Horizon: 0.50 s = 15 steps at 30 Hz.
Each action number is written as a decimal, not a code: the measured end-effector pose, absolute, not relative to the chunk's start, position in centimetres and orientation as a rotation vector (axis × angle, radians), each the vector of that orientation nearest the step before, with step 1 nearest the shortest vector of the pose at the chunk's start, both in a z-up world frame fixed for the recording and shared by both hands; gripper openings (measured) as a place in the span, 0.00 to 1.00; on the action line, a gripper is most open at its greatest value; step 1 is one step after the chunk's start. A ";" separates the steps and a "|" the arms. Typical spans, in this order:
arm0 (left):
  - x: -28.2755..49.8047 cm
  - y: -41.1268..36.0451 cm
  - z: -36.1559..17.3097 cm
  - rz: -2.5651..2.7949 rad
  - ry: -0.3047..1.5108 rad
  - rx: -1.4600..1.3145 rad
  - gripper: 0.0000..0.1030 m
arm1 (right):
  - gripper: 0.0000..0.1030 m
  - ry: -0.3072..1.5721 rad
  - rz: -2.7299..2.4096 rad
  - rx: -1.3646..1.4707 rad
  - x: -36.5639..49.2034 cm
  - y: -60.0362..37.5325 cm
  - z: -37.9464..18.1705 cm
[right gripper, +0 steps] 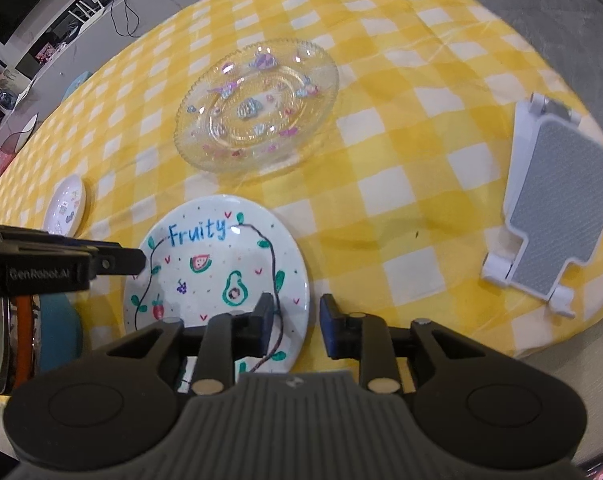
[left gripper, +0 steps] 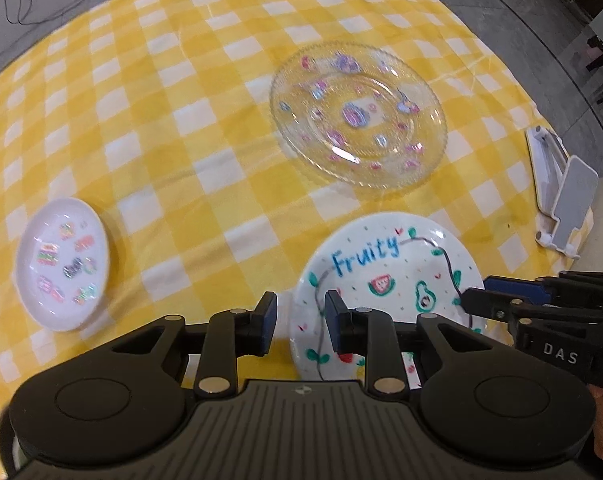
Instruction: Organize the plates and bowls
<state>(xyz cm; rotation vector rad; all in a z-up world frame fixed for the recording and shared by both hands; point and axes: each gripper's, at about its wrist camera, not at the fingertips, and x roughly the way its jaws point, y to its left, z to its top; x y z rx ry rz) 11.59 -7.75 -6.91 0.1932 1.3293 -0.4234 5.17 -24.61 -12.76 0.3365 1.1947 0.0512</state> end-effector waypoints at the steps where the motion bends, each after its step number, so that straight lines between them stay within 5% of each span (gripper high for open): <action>1: 11.7 -7.6 -6.7 -0.423 1.325 0.189 0.31 | 0.26 1.187 0.049 0.331 5.2 -24.6 -12.6; 15: 14.4 -7.0 -5.4 -0.408 1.256 0.117 0.34 | 0.30 1.110 0.039 0.366 7.9 -25.5 -10.9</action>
